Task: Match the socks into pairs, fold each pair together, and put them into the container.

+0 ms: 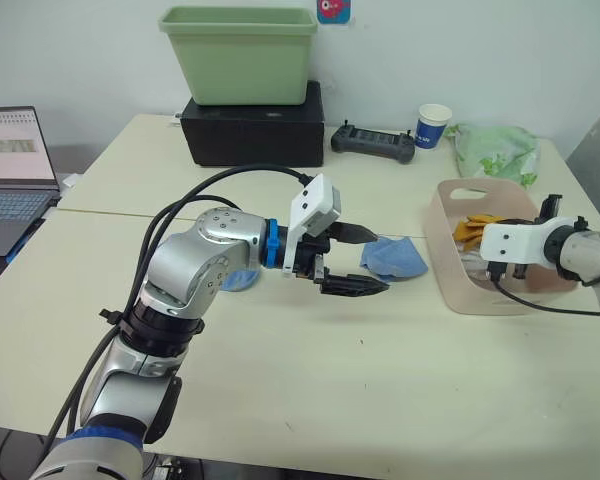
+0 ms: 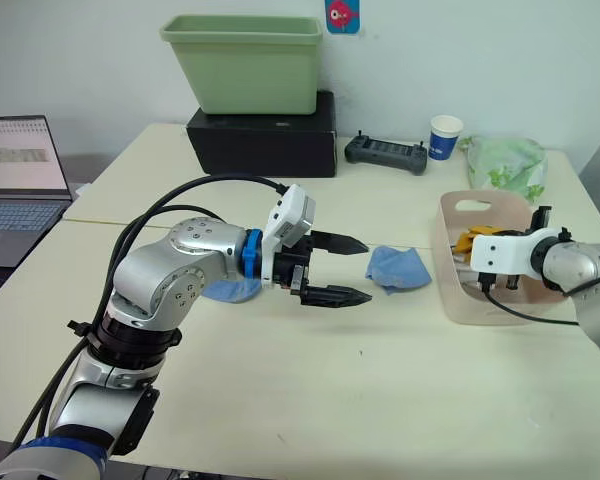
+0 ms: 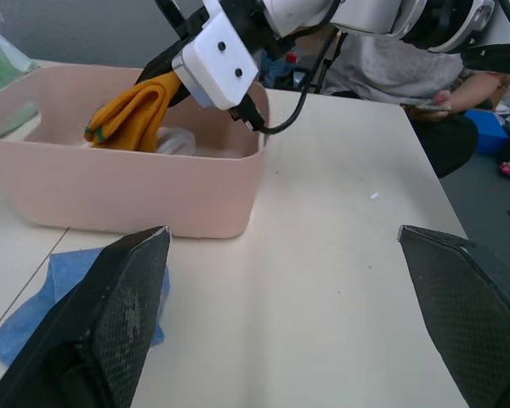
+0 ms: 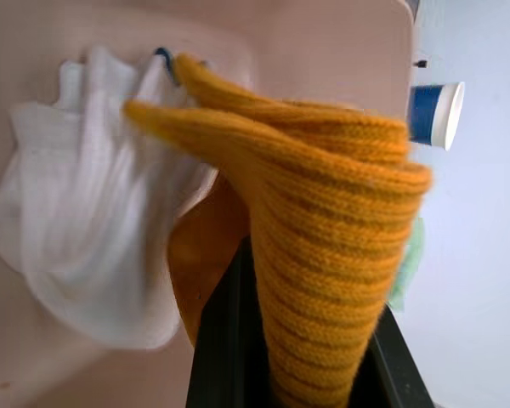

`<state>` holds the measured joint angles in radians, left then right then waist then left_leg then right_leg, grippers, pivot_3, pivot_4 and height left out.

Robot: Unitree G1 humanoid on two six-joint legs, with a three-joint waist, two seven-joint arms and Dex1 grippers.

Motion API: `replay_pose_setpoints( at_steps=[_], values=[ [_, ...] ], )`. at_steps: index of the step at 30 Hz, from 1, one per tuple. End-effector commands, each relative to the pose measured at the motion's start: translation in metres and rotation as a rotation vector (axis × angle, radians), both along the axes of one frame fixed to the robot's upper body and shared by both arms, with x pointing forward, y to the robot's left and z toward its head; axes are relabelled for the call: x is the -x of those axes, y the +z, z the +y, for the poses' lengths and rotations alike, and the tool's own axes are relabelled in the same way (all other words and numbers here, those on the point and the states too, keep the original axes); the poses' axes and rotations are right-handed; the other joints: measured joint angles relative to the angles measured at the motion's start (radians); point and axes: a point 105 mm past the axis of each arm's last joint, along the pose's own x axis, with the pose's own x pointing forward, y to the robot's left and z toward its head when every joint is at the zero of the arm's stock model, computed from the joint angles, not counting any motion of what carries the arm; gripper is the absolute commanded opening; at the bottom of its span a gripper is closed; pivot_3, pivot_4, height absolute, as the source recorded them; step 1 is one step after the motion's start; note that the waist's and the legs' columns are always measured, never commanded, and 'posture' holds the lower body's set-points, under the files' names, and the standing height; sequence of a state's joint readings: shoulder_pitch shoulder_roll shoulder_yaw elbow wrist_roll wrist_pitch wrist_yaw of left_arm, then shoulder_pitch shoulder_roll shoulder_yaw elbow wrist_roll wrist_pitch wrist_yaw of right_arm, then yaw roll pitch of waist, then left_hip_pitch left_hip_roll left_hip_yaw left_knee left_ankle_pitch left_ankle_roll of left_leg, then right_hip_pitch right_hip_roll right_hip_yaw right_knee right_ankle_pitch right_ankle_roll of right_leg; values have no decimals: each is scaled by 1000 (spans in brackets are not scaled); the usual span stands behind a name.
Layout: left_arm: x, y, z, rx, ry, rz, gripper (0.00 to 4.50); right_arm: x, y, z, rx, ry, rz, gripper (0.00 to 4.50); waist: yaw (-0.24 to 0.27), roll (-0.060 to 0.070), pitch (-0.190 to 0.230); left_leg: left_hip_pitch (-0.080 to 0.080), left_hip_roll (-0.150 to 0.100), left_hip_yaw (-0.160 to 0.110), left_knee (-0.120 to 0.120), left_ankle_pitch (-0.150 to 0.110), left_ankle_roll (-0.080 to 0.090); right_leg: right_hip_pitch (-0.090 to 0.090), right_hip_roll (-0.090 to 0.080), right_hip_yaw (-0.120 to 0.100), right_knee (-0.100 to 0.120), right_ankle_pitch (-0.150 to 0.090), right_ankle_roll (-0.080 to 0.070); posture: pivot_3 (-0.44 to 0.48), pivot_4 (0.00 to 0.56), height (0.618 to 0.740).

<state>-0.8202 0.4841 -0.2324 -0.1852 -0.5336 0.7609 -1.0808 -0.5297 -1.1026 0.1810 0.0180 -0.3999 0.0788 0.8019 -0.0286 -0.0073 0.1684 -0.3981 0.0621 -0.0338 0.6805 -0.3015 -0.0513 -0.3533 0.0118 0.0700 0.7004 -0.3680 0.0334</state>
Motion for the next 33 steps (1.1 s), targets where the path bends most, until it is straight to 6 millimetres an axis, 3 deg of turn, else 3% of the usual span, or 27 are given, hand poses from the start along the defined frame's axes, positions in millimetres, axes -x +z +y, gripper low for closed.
replay_pose_setpoints(
  at_steps=[1,13,23,33],
  values=[
    [1,7,-3,9,-13,-44,4495,3,7,-2,11,10,42,349,0,0,0,0,0,0,0,0,0,0,0,0,0,0,0,0,150,720],
    [-3,5,-2,1,-1,-57,4500,26,5,0,-24,39,313,4242,0,0,0,0,0,0,0,0,0,0,0,0,1,0,0,0,150,720],
    [-4,3,2,-11,8,-65,4500,38,41,-14,-60,-5,310,4242,-1,0,0,0,0,0,1,0,0,0,0,0,2,0,0,0,150,720],
    [-6,-1,36,-36,105,-56,4500,56,87,-29,-163,-67,220,4242,-3,1,0,1,0,0,1,0,0,0,0,0,3,0,0,0,150,720]
  ],
)
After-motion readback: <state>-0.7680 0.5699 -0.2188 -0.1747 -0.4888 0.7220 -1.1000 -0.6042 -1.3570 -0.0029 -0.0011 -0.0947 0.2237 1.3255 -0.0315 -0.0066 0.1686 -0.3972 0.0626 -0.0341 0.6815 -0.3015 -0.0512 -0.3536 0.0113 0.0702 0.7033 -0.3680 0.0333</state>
